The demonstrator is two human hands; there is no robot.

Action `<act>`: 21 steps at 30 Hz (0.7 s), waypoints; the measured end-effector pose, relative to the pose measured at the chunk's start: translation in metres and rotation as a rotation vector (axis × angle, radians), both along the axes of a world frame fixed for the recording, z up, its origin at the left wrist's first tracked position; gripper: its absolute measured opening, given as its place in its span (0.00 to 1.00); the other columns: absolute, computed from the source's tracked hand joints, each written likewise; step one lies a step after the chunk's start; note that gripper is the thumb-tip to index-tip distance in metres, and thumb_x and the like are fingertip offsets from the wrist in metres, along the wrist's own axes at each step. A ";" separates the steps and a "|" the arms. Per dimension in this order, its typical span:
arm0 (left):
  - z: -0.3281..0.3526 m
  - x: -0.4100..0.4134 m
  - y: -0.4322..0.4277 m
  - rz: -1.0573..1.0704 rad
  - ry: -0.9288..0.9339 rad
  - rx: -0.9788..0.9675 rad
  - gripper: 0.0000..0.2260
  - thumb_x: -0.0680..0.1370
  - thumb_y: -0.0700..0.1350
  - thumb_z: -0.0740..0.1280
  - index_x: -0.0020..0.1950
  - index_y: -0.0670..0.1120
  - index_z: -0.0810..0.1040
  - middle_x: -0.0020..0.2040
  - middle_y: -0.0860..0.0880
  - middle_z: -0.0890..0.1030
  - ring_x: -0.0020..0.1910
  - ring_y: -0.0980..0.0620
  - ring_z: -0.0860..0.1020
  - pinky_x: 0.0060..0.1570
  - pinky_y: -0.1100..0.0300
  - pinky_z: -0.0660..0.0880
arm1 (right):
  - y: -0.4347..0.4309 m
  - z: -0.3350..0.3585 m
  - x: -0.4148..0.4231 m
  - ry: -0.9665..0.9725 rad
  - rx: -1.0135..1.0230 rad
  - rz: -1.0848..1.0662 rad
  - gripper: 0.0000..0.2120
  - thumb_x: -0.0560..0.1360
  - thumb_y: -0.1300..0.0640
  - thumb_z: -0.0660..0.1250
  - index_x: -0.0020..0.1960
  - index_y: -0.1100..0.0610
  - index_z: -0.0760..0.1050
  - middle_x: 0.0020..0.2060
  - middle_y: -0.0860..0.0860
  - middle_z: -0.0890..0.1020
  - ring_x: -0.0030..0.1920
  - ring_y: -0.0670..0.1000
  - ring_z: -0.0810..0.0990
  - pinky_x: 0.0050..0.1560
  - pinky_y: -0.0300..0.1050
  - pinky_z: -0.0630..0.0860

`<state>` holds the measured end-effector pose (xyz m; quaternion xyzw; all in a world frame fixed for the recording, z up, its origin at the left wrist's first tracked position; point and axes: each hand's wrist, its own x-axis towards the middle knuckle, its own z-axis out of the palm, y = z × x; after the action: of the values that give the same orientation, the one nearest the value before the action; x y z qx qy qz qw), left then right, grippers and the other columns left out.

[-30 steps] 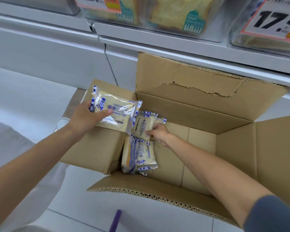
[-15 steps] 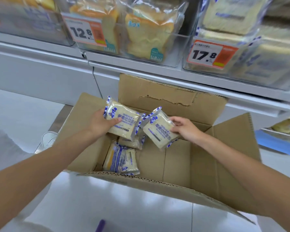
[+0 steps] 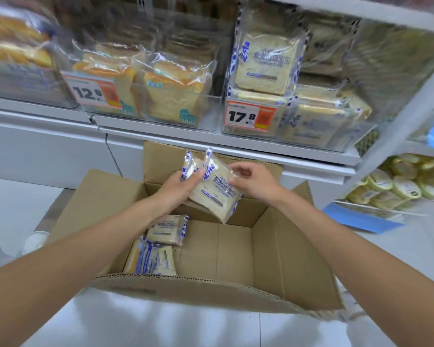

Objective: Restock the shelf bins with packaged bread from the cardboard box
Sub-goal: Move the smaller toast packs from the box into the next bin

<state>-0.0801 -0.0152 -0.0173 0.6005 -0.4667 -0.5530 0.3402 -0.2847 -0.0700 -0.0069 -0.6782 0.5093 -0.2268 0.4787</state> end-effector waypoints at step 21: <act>0.116 -0.091 -0.062 -0.072 -0.312 -0.558 0.16 0.82 0.58 0.54 0.56 0.50 0.75 0.49 0.51 0.79 0.48 0.53 0.76 0.45 0.66 0.71 | -0.017 0.104 -0.086 -0.575 0.152 -0.527 0.47 0.63 0.60 0.77 0.76 0.55 0.56 0.56 0.54 0.83 0.56 0.56 0.82 0.64 0.60 0.74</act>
<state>-0.1713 -0.0776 0.0987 0.5448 -0.6678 -0.3165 0.3964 -0.3707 -0.0867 0.0975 -0.3956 0.5265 -0.4843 0.5760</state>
